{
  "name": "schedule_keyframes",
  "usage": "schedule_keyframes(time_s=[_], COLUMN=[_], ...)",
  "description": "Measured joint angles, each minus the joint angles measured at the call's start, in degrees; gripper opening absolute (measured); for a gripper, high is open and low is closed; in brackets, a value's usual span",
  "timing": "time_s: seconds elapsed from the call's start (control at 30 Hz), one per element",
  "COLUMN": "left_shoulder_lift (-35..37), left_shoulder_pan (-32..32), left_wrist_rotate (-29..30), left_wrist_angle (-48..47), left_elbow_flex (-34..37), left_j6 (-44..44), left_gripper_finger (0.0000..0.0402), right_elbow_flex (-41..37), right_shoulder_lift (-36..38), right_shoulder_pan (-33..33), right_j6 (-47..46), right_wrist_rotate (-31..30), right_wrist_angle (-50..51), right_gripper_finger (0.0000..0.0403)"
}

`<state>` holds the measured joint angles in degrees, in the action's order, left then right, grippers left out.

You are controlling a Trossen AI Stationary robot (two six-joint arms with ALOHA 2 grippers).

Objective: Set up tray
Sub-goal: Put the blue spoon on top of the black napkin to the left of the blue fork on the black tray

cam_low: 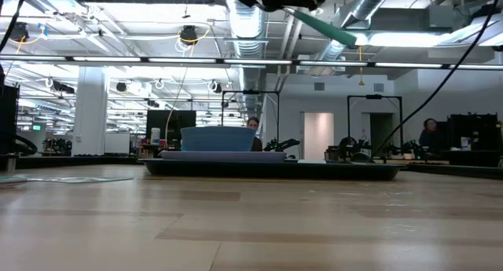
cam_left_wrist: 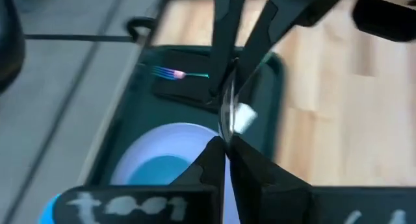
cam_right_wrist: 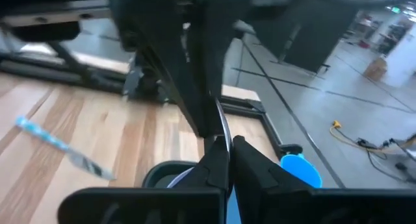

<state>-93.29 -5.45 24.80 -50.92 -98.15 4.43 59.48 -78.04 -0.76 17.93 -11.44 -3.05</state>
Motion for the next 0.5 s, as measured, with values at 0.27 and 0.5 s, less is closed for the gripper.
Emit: schedule_keyframes(time_s=[0.27,0.5], left_shoulder_lift=[3.90,8.56], left_shoulder_pan=[-0.52,-0.44], left_wrist_rotate=[11.56,27.47], left_wrist_angle=[-1.96,1.15], left_elbow_flex=[-0.31,-0.18], left_j6=[-0.65,-3.37], left_gripper_finger=[0.0001,0.0001], right_elbow_flex=[-0.32,-0.23], right_shoulder_lift=[-0.23,-0.12], right_shoulder_pan=[4.08,11.23], right_j6=[-4.96,-14.72], right_wrist_rotate=[-0.94,-0.61], right_wrist_angle=[0.35,-4.65], right_gripper_finger=[0.0001,0.0001])
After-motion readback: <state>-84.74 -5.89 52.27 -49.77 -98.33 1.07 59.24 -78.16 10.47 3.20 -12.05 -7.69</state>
